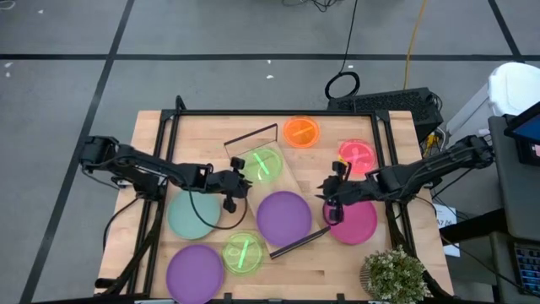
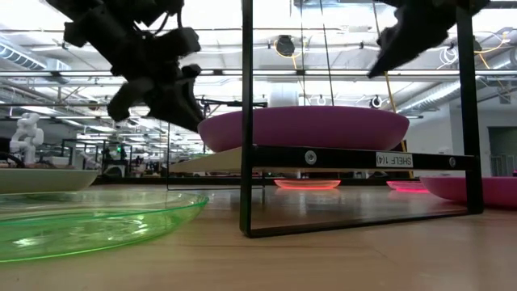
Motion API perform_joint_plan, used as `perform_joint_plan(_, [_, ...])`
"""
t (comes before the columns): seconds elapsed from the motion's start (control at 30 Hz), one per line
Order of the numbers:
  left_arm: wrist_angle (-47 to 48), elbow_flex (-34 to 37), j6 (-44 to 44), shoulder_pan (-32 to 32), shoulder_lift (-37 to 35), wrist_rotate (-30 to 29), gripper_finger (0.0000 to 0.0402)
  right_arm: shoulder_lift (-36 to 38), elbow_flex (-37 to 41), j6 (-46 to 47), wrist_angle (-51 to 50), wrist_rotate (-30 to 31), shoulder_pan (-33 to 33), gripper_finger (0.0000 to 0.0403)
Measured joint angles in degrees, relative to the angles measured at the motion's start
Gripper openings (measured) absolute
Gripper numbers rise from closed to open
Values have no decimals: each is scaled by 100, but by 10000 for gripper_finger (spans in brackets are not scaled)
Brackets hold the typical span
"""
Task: Place and stack plates onto a shelf
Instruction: Stack the pink plate on the purple plate on the shelf
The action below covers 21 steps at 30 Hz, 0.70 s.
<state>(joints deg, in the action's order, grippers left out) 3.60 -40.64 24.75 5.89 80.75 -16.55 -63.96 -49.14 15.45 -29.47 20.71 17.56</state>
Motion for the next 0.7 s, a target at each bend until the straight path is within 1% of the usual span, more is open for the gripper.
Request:
perform_joint_plan(0.33, [240,-2,-461,412,-495,-10,56,0,-5,941,-1660,-31,6,105])
perform_joint_plan(0.5, [354,-2,-655,657,-508,-10,56,0,-5,1621,-2001,-759,73,105])
perform_joint_plan(0.6, [488,-2,-781,774,-508,-8,56,0,-5,2054,-2075,-1215,268,105])
perform_joint_plan(0.7, [585,-2,-921,855,-508,-8,56,0,-5,2480,-2074,-1454,546,105])
